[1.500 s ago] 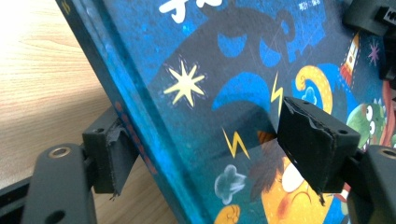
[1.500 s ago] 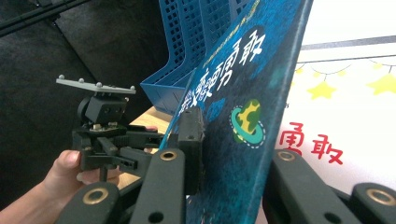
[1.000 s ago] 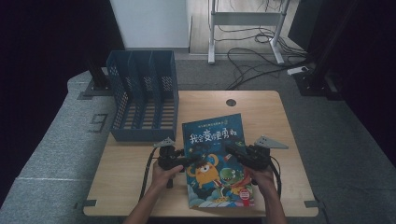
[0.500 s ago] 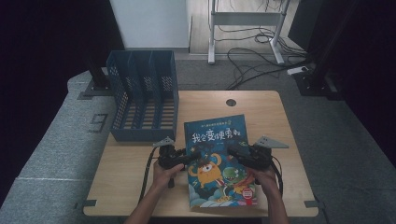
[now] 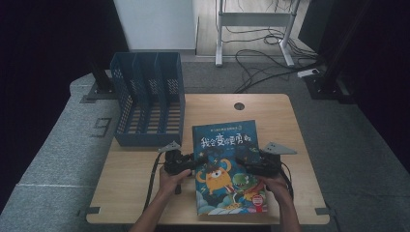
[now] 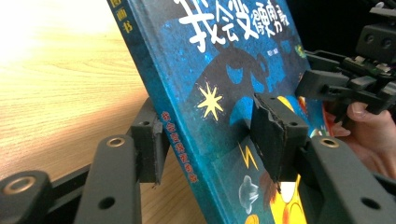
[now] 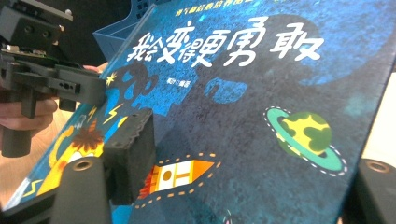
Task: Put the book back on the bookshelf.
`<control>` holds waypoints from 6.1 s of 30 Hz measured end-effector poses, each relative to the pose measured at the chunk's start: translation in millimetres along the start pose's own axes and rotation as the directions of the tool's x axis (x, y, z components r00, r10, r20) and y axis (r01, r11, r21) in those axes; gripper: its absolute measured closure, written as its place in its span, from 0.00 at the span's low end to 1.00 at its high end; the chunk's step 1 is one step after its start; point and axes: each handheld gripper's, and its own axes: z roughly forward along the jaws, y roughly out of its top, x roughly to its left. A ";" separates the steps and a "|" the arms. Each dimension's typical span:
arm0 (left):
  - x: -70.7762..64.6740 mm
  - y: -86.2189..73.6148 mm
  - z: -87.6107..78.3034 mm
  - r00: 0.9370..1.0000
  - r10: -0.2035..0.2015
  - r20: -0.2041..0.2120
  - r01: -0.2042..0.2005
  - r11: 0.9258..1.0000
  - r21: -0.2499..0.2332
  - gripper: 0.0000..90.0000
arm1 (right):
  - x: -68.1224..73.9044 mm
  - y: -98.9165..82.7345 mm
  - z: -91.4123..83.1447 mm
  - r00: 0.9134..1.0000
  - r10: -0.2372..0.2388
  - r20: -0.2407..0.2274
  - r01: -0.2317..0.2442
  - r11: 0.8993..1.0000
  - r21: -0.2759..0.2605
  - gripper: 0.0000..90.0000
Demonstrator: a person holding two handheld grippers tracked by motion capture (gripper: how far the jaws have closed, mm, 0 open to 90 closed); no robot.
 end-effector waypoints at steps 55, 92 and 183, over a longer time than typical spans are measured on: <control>-20.5 11.8 -8.1 0.997 0.067 0.044 -0.065 0.997 -0.037 0.78 | -14.8 -13.3 17.5 0.978 0.180 0.106 -0.190 0.977 0.099 0.00; -51.9 28.5 -29.0 0.973 0.214 0.081 -0.206 0.974 -0.095 0.83 | 8.8 8.6 -9.6 0.990 0.068 0.126 -0.056 0.993 -0.103 0.13; -98.1 37.6 -27.6 0.915 0.391 0.098 -0.373 0.913 -0.164 0.89 | 43.9 29.8 -50.6 0.989 -0.089 0.119 0.126 0.929 -0.349 0.35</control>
